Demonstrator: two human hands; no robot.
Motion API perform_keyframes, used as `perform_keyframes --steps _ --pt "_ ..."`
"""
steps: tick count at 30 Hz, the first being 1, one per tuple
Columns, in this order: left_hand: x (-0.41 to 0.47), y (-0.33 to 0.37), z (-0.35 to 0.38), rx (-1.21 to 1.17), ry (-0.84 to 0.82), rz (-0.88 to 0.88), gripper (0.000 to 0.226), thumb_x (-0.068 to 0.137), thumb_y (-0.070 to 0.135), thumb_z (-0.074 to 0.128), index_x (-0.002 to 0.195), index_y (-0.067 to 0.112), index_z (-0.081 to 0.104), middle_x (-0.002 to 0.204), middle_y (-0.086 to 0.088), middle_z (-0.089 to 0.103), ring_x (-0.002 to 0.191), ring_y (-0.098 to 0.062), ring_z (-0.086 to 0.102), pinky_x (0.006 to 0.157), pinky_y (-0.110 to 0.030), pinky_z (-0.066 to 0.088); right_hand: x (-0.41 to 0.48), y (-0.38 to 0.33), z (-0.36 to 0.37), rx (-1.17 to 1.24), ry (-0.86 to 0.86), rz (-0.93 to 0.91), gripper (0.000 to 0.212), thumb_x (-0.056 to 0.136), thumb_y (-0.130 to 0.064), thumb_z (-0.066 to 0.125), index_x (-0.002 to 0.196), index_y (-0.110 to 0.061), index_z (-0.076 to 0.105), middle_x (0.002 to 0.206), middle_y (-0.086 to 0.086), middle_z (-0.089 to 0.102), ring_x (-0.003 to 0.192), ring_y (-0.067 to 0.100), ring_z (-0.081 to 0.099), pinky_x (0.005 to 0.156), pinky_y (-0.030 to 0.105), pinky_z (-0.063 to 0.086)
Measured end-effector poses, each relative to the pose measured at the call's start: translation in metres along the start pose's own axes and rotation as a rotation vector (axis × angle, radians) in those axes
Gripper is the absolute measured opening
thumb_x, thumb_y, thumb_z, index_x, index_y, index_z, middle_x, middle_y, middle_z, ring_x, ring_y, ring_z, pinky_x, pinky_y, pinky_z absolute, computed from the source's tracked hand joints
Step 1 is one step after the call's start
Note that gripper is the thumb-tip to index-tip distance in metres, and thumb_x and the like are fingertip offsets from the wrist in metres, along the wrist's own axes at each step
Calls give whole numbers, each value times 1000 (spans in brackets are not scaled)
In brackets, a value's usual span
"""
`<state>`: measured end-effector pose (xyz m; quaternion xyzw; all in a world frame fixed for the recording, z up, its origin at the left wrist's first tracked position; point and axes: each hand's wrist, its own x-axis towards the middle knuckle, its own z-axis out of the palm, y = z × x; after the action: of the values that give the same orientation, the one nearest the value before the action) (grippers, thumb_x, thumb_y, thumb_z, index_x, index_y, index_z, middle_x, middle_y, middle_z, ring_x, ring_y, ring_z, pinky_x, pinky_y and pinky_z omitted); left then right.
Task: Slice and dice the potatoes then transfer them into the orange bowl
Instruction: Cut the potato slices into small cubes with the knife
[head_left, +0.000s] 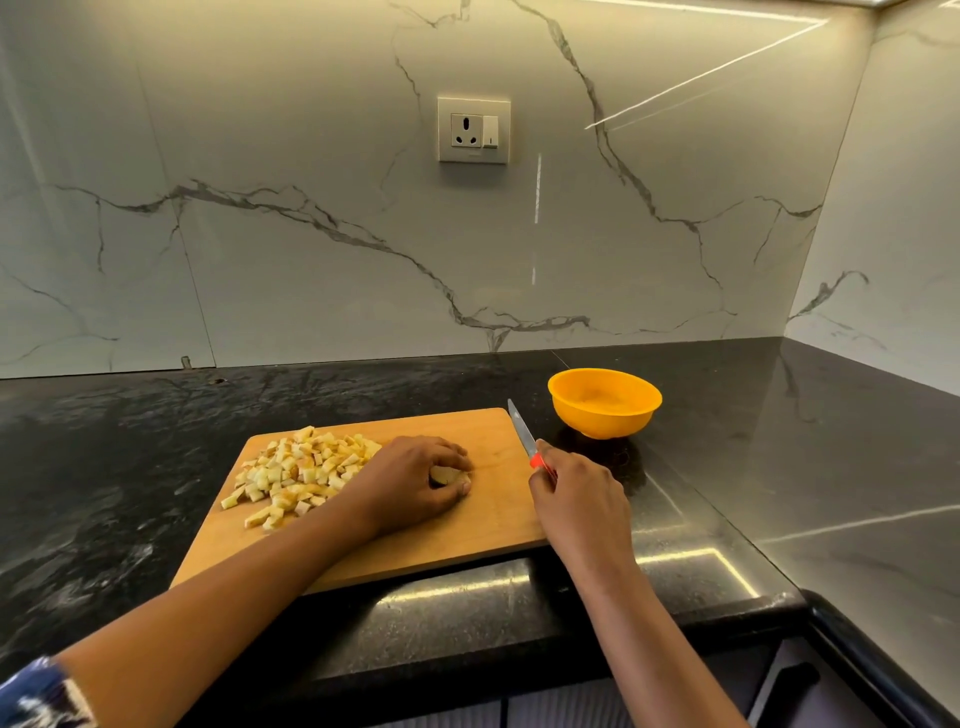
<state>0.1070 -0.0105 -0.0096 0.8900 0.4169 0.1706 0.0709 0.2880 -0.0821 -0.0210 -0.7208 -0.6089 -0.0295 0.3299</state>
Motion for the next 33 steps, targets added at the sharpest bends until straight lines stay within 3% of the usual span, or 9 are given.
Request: perform_keyframes --steps 3,5,9,14,18,22,26,33 --pt "5 -1 -4 -53 10 -41 46 87 43 59 130 28 53 139 9 49 127 -9 44 106 -29 37 -2 2 0 29 1 6 42 101 -30 42 143 -28 43 115 -6 63 104 11 59 70 22 35" --pt "14 -4 -9 -74 -8 -69 41 93 34 55 133 28 50 139 7 48 128 -12 42 106 -29 34 -1 3 -1 39 -4 9 42 101 -30 42 143 -28 43 116 -6 63 105 11 59 70 21 34" --pt "35 -11 -16 21 -148 -22 32 95 15 51 122 29 60 128 8 56 115 -11 45 95 -22 37 -2 3 -2 47 -16 17 43 100 -30 42 143 -28 42 117 -5 63 106 12 58 71 22 34" --pt "53 -11 -25 64 -279 59 31 92 4 53 107 26 68 112 8 58 103 -10 51 92 -25 46 -2 3 -2 66 -20 19 43 100 -30 43 143 -28 41 116 -5 63 105 11 58 74 23 38" --pt "60 -17 -28 126 -319 98 27 91 9 56 108 25 69 112 7 59 101 -10 51 92 -29 47 -1 3 -2 74 -25 16 43 101 -31 42 144 -27 40 116 -5 62 105 11 57 76 23 39" --pt "59 -19 -30 139 -354 140 27 92 15 57 112 30 68 112 12 59 99 -5 48 87 -22 42 -2 3 -2 78 -28 19 43 101 -31 42 143 -27 41 118 -4 62 105 11 58 78 23 41" --pt "63 -16 -29 171 -330 172 25 91 20 59 113 29 67 110 10 62 98 -7 51 87 -26 46 -2 3 -2 85 -33 17 43 101 -31 42 144 -27 40 118 -5 62 106 11 57 76 22 39" --pt "75 -9 -29 130 -353 186 16 89 16 61 103 21 68 95 13 60 84 1 50 74 -12 38 -1 4 -1 96 -49 6 44 100 -30 41 143 -28 41 114 -3 62 105 13 57 83 28 43"
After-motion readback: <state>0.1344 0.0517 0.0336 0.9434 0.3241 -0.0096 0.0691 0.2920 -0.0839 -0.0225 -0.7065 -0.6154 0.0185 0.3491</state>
